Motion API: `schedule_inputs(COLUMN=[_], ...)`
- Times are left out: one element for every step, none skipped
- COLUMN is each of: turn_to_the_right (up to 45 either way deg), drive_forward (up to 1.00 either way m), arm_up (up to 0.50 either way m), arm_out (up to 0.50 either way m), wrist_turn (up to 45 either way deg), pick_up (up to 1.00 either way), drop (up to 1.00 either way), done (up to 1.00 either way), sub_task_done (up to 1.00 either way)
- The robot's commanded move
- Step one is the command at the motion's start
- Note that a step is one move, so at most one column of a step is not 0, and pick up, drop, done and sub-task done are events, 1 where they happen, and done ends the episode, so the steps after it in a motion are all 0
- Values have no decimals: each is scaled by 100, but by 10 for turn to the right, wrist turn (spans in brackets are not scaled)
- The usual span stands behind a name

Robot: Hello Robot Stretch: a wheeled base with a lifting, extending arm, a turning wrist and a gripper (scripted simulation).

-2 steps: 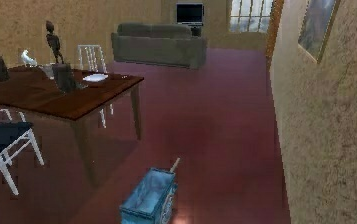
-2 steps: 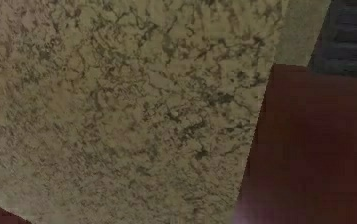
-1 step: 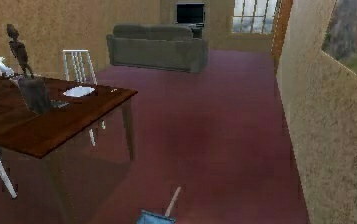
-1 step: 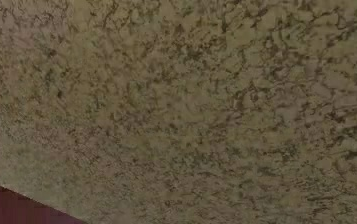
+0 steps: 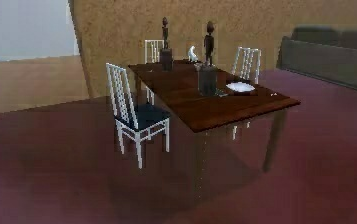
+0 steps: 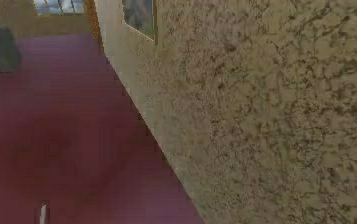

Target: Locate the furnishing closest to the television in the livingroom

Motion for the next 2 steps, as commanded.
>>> schedule_inputs(turn_to_the_right=[-450, -450], drive_forward=[0, 0], arm_up=[0, 0], arm_out=[0, 0], wrist_turn=[0, 0], pick_up=[0, 0], drop=[0, 0], done=[0, 0], sub_task_done=[0, 0])
